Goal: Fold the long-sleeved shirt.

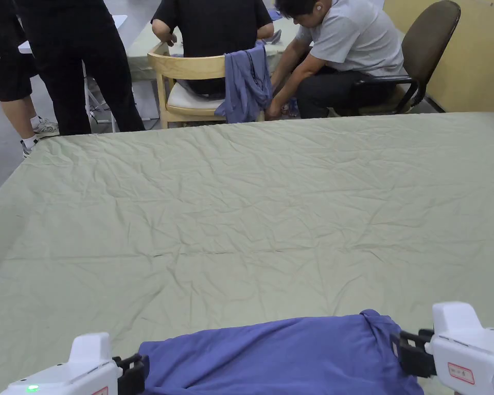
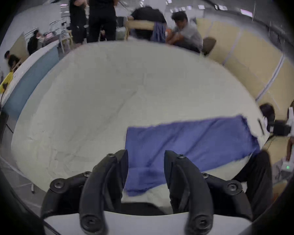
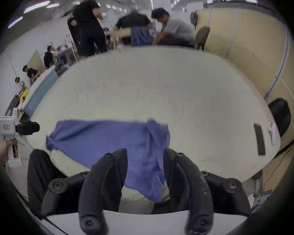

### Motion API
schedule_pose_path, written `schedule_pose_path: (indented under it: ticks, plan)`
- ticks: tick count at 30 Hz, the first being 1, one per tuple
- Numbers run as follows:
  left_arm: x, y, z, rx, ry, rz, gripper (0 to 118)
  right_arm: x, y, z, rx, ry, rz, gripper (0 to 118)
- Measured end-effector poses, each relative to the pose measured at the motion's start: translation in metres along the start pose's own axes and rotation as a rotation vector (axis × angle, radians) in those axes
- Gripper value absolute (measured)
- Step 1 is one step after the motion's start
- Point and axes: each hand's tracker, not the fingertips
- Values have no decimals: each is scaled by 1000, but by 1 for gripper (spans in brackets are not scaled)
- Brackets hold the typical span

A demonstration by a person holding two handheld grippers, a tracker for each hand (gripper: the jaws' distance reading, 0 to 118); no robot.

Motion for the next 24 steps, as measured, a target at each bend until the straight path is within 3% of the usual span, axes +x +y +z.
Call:
schedule_pose_path:
  ticks: [4,6,8,10,17,24]
  plan:
    - [21,17,35,134,71,11,36,-38,27,36,196,-5,71,46]
    - [29,17,51,203,47,23,22,-56,34,47,248,-4,79,36]
    - [38,15,63,231,38,8,6,-69,34,52,264,17,77,13]
    - [42,12,72,262,-29,-31,0,-78,33,54,264,47,68,3]
    - [41,13,78,182,-86,-63,0,-88,26,51,247,111,89,1]
    - [-15,38,46,-33,-334,39,0,-90,22,39,199,125,111,1]
